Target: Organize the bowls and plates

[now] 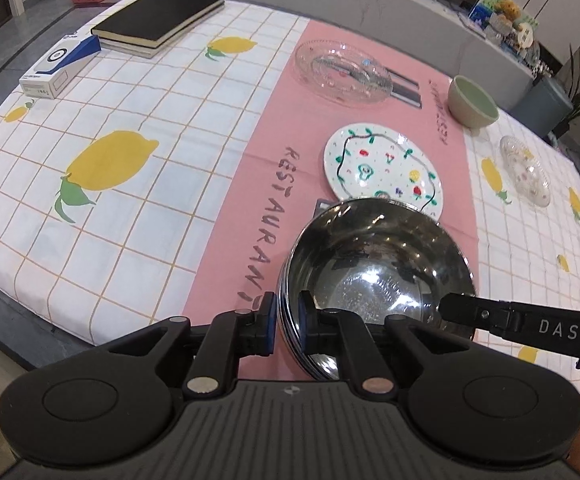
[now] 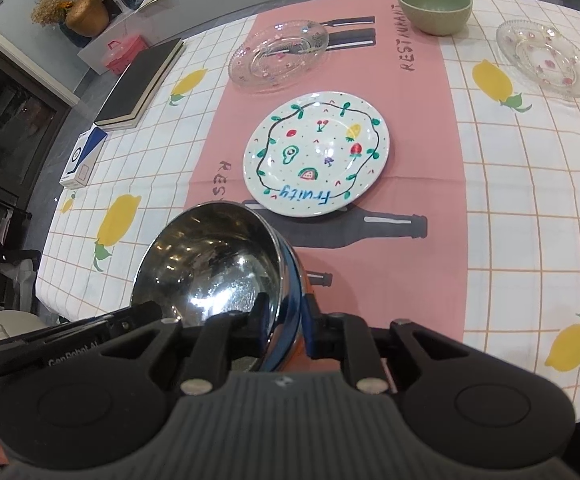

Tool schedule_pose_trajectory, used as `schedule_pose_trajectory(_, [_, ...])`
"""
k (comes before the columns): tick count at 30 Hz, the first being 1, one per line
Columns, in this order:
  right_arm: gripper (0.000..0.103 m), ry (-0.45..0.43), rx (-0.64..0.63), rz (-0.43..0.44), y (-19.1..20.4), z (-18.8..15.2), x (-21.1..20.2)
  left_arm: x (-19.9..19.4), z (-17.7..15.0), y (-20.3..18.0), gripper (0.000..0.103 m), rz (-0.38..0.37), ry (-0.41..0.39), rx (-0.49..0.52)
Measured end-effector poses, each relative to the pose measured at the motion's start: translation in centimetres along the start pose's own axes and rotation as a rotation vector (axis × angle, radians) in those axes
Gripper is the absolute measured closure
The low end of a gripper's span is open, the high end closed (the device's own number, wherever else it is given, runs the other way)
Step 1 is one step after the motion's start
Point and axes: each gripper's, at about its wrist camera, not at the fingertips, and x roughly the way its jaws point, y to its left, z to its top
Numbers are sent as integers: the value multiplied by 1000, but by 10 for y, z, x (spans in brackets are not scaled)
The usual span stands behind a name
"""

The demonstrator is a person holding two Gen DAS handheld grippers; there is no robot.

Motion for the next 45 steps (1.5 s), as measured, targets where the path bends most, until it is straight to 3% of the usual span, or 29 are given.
schedule_pose_trajectory(4, [85, -20, -1, 0, -2, 0, -4, -6, 1, 3, 87, -17, -36, -11])
schedule_pose_trajectory(8, [95, -26, 0, 12, -2, 0, -3, -8, 2, 0, 90, -30, -49, 0])
schedule_pose_trajectory(15, [97, -19, 11, 11, -3, -2, 1, -9, 2, 1, 93, -25, -51, 6])
schedule_pose_trajectory(22, [90, -57, -6, 33, -5, 2, -16, -25, 11, -4, 88, -15, -96, 37])
schedule_pose_trajectory(25, [81, -94, -9, 29, -9, 5, -29, -34, 19, -14, 86, -25, -123, 68])
schedule_pose_trajectory(30, [77, -153, -4, -3, -27, 15, -47, -49, 38, -42, 82, -84, -166, 146])
schedule_pose_trajectory(37, [72, -212, 29, -78, -68, 38, -67, -54, 73, -100, 82, -205, -156, 269])
schedule_pose_trajectory(45, [66, -286, 51, -146, -111, 83, -86, -36, 117, -176, 77, -205, -180, 457])
